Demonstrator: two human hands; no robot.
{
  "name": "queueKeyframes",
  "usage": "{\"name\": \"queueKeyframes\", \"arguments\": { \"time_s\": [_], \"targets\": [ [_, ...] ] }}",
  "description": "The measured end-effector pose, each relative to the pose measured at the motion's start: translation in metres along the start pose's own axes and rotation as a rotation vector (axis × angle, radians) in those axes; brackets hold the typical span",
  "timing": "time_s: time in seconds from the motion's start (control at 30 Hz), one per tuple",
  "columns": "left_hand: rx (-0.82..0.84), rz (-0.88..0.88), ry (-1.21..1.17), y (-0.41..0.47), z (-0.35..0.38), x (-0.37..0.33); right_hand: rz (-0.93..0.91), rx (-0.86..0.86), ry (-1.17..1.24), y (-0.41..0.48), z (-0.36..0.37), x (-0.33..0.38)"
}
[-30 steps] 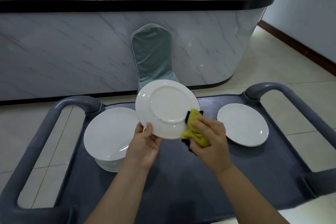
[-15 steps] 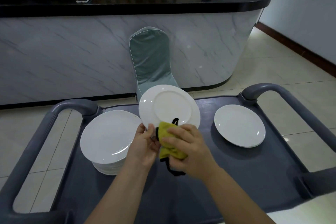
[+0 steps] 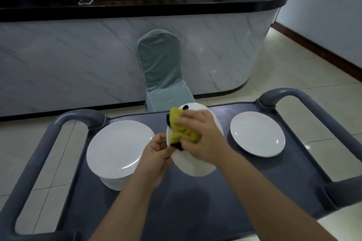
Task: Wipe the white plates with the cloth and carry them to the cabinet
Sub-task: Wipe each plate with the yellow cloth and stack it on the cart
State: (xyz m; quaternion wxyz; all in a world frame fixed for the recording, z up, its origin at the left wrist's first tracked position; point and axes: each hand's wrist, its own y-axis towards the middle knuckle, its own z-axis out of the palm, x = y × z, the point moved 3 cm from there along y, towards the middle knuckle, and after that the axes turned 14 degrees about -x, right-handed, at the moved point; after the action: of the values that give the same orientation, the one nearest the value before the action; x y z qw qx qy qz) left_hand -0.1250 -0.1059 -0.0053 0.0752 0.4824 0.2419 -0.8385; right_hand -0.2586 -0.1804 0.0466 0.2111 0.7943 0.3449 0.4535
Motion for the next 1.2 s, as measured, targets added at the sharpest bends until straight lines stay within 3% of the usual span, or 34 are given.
{"name": "queueKeyframes", "arguments": {
  "time_s": [0.13,0.3,0.37,0.5,0.57,0.67,0.73,0.9,1.07,1.13,1.2],
  "targets": [
    [-0.035,-0.04,-0.147,0.005,-0.017,-0.004,-0.122,-0.029,-0.071,-0.052,-0.03,-0.023],
    [0.013,-0.027,-0.127,0.007,-0.014,-0.004,0.161,-0.301,-0.189,-0.013,-0.047,-0.047],
    [-0.002,-0.002,-0.163,0.011,-0.011,-0.006,0.058,-0.256,-0.159,-0.002,-0.024,-0.025],
    [-0.04,0.011,-0.245,0.02,-0.018,-0.015,-0.197,0.005,-0.118,-0.037,-0.003,-0.009],
    [-0.043,0.005,-0.234,0.021,-0.023,-0.014,-0.15,-0.043,-0.195,-0.039,-0.025,-0.03],
    [-0.004,-0.008,-0.157,0.017,-0.018,-0.007,0.083,-0.22,-0.255,-0.018,-0.044,-0.049],
    [0.016,-0.014,-0.134,0.016,-0.009,-0.004,0.059,-0.257,-0.238,-0.005,-0.028,-0.033],
    [-0.039,-0.028,-0.165,0.023,-0.012,-0.008,-0.184,0.013,-0.145,-0.038,-0.016,-0.021],
    [0.013,-0.062,-0.05,0.021,-0.006,0.003,0.101,-0.204,-0.289,-0.026,-0.052,-0.06],
    [0.046,-0.077,-0.01,0.022,0.006,0.006,0.09,-0.238,-0.267,-0.021,-0.04,-0.048],
    [0.047,-0.094,0.005,0.028,0.015,0.008,0.022,-0.159,-0.208,-0.031,-0.028,-0.036]
  ]
}}
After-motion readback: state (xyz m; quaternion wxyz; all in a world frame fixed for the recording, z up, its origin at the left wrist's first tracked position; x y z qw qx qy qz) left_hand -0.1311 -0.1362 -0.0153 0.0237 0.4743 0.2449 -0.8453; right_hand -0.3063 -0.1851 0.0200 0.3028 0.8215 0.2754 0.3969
